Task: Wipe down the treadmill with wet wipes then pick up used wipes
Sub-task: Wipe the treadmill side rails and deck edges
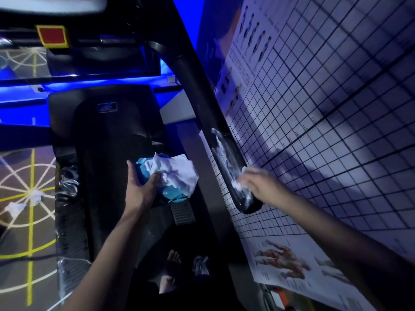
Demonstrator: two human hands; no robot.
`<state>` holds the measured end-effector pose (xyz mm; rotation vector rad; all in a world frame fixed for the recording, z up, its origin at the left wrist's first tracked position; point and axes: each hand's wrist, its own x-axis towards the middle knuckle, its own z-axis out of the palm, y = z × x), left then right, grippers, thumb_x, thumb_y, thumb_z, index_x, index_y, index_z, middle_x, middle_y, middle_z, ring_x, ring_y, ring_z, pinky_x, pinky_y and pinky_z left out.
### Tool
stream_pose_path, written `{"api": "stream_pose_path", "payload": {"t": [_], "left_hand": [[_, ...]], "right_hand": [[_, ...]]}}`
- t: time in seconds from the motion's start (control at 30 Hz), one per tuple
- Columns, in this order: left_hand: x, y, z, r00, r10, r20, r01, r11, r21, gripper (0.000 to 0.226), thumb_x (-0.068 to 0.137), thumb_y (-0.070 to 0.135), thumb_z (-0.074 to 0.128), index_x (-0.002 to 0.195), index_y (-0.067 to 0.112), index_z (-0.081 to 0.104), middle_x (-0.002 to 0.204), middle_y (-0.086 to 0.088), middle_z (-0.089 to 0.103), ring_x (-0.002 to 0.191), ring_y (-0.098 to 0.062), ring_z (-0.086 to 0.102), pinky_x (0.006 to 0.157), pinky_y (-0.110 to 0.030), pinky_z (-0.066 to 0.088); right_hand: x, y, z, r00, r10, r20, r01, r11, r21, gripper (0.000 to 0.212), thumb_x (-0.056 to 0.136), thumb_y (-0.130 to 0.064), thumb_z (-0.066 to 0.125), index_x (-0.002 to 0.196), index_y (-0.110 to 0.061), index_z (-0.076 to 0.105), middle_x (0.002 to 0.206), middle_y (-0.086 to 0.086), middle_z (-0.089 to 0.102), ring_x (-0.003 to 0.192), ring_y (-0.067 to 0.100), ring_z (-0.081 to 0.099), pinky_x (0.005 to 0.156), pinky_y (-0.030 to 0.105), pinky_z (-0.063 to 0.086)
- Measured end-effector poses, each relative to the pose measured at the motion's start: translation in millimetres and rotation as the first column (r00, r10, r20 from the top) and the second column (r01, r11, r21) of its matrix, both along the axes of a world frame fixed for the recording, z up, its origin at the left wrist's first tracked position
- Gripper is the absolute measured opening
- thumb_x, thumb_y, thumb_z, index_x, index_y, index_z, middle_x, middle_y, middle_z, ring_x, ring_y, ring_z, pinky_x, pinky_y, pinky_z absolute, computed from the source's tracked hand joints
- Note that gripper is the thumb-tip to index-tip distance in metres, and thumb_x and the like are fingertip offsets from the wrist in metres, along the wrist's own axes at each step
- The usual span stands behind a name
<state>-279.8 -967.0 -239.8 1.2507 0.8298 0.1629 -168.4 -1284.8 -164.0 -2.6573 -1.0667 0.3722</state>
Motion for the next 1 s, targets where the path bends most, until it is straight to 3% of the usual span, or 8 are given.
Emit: {"api": "stream_pose_path", "payload": {"t": [0.1, 0.17, 0.37, 0.5, 0.63, 0.77, 0.87, 1.0], "left_hand": [[1.0, -0.7, -2.0, 1.0, -0.028, -0.011, 0.028, 1.0, 0.004, 0.091, 0.092, 0.027, 0.077, 0.162, 0.032, 0.019, 0.151, 0.0, 0.056, 0.133, -0.027, 0.058, 0.112, -0.057, 0.046], [2.8, -4.2, -0.3, 0.999, -0.032, -0.013, 0.032, 0.999, 0.001, 0.09, 0.095, 0.022, 0.075, 0.164, 0.033, 0.017, 0.15, 0.001, 0.056, 0.133, -0.025, 0.059, 0.112, -0.053, 0.046], [7.2, -13.2, -1.0, 0.999, -0.047, -0.014, 0.047, 0.999, 0.003, 0.091, 0.097, 0.018, 0.072, 0.165, 0.034, 0.013, 0.15, 0.002, 0.056, 0.129, -0.022, 0.061, 0.111, -0.052, 0.048], [9.0, -20.4, -0.2, 0.997, -0.058, -0.043, 0.058, 0.998, -0.014, 0.092, 0.097, 0.022, 0.072, 0.164, 0.039, 0.011, 0.147, 0.002, 0.058, 0.124, -0.025, 0.064, 0.106, -0.053, 0.051], [10.0, -23.2, 0.4, 0.992, -0.097, -0.079, 0.097, 0.995, -0.011, 0.09, 0.092, 0.032, 0.077, 0.159, 0.049, 0.02, 0.146, 0.001, 0.06, 0.123, -0.035, 0.065, 0.102, -0.065, 0.049], [11.4, -22.2, 1.3, 0.996, -0.068, -0.066, 0.067, 0.998, -0.015, 0.094, 0.095, 0.025, 0.075, 0.162, 0.043, 0.012, 0.147, 0.006, 0.059, 0.122, -0.025, 0.066, 0.105, -0.057, 0.051], [7.9, -17.5, -2.7, 0.998, -0.046, -0.05, 0.045, 0.999, -0.018, 0.095, 0.096, 0.022, 0.074, 0.164, 0.039, 0.01, 0.15, 0.004, 0.056, 0.125, -0.023, 0.064, 0.107, -0.055, 0.05], [2.6, -16.2, -0.6, 0.998, -0.012, -0.057, 0.01, 0.999, -0.035, 0.095, 0.098, 0.017, 0.072, 0.165, 0.036, 0.007, 0.152, 0.001, 0.054, 0.129, -0.028, 0.061, 0.109, -0.058, 0.048]], "right_hand": [[34.6, 20.0, 20.6, 0.928, -0.368, -0.048, 0.368, 0.898, 0.242, 0.018, 0.099, -0.008, 0.058, 0.111, -0.016, 0.069, 0.106, -0.006, 0.062, 0.078, 0.009, 0.06, 0.062, 0.019, 0.048], [46.0, 25.0, 13.9, 0.884, -0.46, -0.082, 0.462, 0.835, 0.299, 0.021, 0.099, -0.005, 0.058, 0.113, -0.016, 0.069, 0.113, -0.002, 0.065, 0.089, 0.013, 0.064, 0.068, 0.023, 0.054], [9.3, 11.3, -25.7, 0.921, -0.384, 0.062, 0.365, 0.909, 0.199, 0.023, 0.095, -0.002, 0.063, 0.114, -0.009, 0.073, 0.109, 0.001, 0.061, 0.081, 0.008, 0.053, 0.071, 0.019, 0.049], [-20.0, -7.1, -30.4, 0.946, -0.291, 0.143, 0.252, 0.937, 0.243, 0.016, 0.092, -0.003, 0.063, 0.1, -0.004, 0.077, 0.099, 0.005, 0.068, 0.092, 0.02, 0.063, 0.081, 0.031, 0.054], [-52.3, -20.8, -35.1, 0.973, -0.104, 0.207, 0.079, 0.989, 0.125, 0.009, 0.088, -0.006, 0.063, 0.09, -0.005, 0.072, 0.096, 0.006, 0.062, 0.091, 0.023, 0.056, 0.077, 0.034, 0.053], [-50.3, -16.4, -30.5, 0.97, 0.058, 0.235, -0.06, 0.998, 0.001, 0.02, 0.096, -0.011, 0.05, 0.083, -0.007, 0.064, 0.09, 0.004, 0.054, 0.088, 0.019, 0.047, 0.079, 0.029, 0.043], [-17.5, 0.3, -15.2, 0.976, -0.064, 0.206, 0.052, 0.997, 0.064, 0.012, 0.095, -0.007, 0.06, 0.096, -0.008, 0.071, 0.098, 0.004, 0.059, 0.092, 0.018, 0.054, 0.078, 0.027, 0.048], [20.3, 11.6, -15.8, 0.98, -0.152, 0.133, 0.132, 0.981, 0.144, 0.015, 0.087, 0.008, 0.068, 0.098, 0.001, 0.075, 0.108, 0.012, 0.068, 0.095, 0.028, 0.065, 0.084, 0.045, 0.058]]}}
